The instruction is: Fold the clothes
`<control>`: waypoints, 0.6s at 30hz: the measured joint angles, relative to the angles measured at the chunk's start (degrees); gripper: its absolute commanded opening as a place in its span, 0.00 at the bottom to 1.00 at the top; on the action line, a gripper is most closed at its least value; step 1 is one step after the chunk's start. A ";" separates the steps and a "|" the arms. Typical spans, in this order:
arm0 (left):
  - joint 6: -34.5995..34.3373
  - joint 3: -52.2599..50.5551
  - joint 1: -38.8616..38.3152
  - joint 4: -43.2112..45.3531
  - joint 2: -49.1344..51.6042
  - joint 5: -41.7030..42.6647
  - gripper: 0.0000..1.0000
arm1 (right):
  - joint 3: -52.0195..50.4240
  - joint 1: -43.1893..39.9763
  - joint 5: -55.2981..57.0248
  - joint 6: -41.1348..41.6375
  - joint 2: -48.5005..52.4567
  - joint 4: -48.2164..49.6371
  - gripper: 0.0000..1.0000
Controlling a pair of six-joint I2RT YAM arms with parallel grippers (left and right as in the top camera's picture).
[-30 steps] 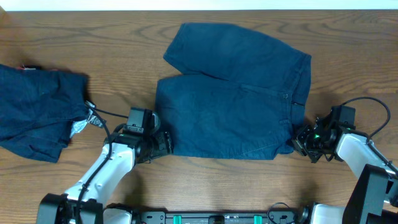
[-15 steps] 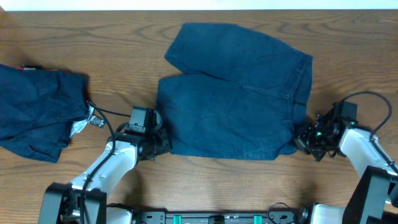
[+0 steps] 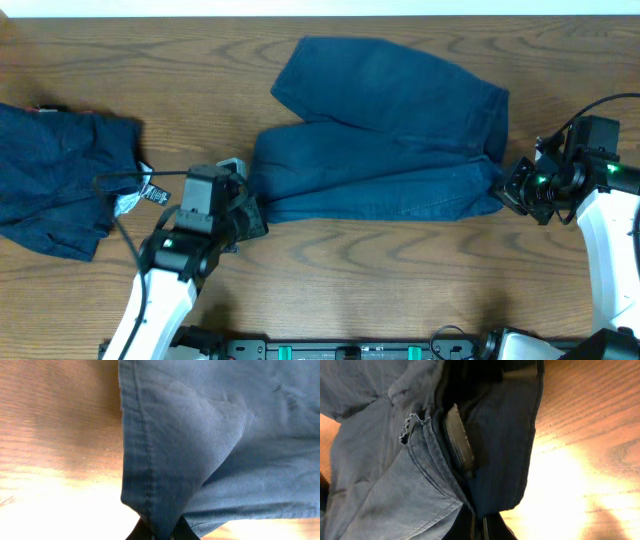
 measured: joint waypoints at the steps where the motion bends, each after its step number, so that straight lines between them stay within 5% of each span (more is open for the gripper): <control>1: 0.35 0.11 -0.02 -0.90 -1.51 -0.24 0.06 | 0.00 0.13 -0.04 -0.13 -0.17 -0.04 0.01; 18: 5.11 6.58 0.20 -14.14 -20.85 -7.54 0.06 | 0.63 14.12 9.11 3.08 -19.96 -3.26 0.01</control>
